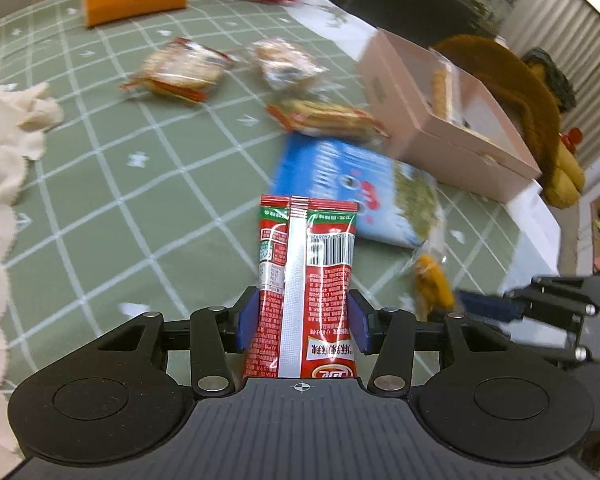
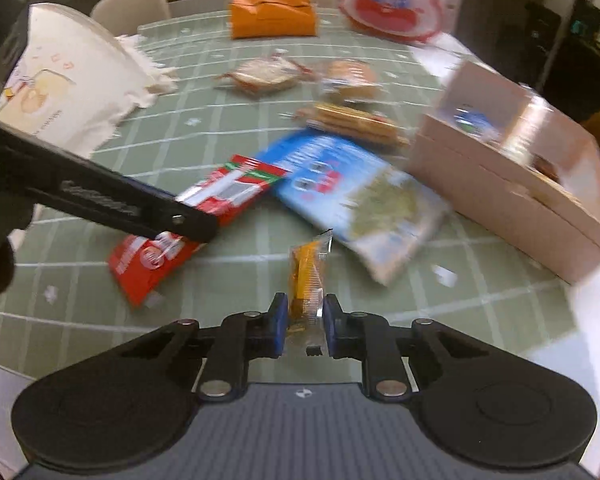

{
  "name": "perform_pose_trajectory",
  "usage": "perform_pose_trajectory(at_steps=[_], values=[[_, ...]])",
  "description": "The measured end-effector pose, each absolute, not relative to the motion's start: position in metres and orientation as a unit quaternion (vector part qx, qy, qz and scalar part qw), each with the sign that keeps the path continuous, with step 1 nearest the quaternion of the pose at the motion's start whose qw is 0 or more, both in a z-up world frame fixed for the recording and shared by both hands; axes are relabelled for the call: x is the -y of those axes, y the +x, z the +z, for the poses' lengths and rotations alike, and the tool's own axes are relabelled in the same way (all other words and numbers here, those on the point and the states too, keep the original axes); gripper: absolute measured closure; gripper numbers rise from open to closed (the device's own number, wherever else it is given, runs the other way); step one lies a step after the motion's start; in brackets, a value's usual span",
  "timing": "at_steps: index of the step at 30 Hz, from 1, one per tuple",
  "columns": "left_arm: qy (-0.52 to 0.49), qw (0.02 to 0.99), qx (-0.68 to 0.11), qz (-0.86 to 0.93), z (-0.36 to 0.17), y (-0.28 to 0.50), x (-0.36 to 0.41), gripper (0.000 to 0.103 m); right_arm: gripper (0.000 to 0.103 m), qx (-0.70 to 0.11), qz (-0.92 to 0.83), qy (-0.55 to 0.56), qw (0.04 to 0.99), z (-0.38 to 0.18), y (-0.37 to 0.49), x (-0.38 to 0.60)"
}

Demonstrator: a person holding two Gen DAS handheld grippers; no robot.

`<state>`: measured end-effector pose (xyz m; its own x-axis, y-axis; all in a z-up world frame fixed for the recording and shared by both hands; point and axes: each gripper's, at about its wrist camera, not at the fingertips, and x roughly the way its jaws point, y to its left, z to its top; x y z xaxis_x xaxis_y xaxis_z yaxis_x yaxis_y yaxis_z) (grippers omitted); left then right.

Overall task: Organize snacks
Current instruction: 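Lift the red packet with the left tool while the right lifts the orange snack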

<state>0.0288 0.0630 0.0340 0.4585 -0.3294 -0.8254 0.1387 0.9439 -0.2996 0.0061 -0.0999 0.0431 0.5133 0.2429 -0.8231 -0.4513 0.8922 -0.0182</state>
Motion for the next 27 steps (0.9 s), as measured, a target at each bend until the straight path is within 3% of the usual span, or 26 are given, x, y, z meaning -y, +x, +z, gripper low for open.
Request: perform_pose_trajectory(at_steps=[9,14,19,22,27], values=[[-0.054,0.838,-0.517,-0.164,0.035,0.022,-0.032,0.049,0.083,-0.461,0.171,-0.077,0.867,0.043,0.008,0.132],[-0.033,0.84,-0.518,-0.16,0.035,0.021,-0.025,0.049,0.051,-0.46,0.172,-0.069,0.868,0.035,0.005,0.126],[-0.039,0.844,-0.515,-0.148,0.035,0.019,-0.023,0.049,0.037,-0.437,0.151,-0.069,0.884,0.027,0.004,0.122],[-0.048,0.844,-0.515,-0.144,0.035,0.02,-0.025,0.048,0.039,-0.434,0.154,-0.069,0.885,0.027,0.009,0.123],[-0.032,0.844,-0.515,-0.146,0.035,0.019,-0.021,0.048,0.071,-0.436,0.169,-0.076,0.881,0.031,0.009,0.121]])
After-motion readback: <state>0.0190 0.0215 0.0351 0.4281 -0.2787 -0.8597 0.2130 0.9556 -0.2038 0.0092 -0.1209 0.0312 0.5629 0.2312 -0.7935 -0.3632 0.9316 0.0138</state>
